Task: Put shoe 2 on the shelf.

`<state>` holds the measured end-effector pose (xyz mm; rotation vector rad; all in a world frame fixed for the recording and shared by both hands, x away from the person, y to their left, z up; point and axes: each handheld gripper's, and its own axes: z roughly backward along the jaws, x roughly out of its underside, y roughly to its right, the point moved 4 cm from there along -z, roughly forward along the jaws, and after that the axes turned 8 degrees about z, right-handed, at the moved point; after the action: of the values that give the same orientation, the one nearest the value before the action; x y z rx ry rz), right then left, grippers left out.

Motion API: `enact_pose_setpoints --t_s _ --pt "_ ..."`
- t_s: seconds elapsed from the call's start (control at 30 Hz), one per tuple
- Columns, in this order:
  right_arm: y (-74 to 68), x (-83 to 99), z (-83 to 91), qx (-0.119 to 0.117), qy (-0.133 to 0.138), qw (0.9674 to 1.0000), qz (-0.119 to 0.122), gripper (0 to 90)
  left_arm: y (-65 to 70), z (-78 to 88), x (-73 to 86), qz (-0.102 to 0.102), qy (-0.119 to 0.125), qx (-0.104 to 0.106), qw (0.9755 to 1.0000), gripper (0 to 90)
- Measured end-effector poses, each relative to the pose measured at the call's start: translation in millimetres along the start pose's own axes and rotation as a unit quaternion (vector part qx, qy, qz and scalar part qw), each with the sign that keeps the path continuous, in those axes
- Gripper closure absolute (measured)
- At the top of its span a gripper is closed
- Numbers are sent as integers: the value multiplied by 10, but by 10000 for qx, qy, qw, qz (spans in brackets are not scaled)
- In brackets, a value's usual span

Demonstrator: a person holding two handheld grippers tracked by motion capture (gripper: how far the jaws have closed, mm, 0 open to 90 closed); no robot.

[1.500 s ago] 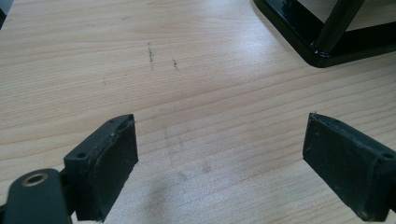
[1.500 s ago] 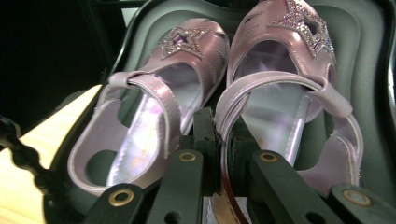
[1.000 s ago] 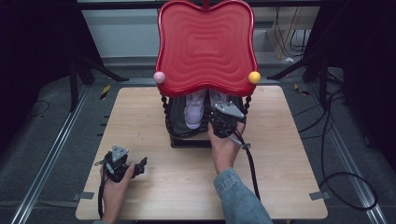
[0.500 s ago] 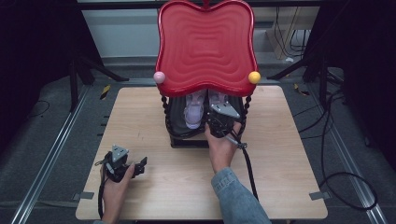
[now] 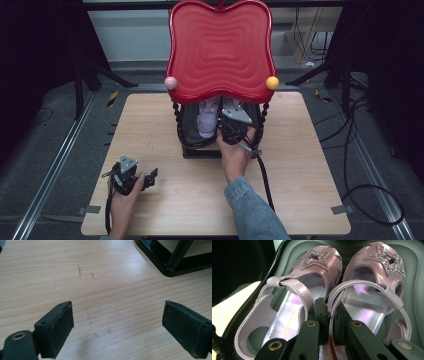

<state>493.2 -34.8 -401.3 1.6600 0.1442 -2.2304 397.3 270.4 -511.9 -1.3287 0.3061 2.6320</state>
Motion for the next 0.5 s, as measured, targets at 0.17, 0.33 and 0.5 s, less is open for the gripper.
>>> enact_pose_setpoints --t_s 0.17,0.33,0.5 --pt "-18 46 -25 12 -69 9998 169 848 2 -2 1 -5 0 2 10000 94" --pt "-19 58 -37 -38 -111 9997 199 824 7 -4 1 -9 -9 0 10000 95" --pt "-31 54 -4 -86 -106 9998 153 692 9 -5 1 -9 -10 4 10000 94"
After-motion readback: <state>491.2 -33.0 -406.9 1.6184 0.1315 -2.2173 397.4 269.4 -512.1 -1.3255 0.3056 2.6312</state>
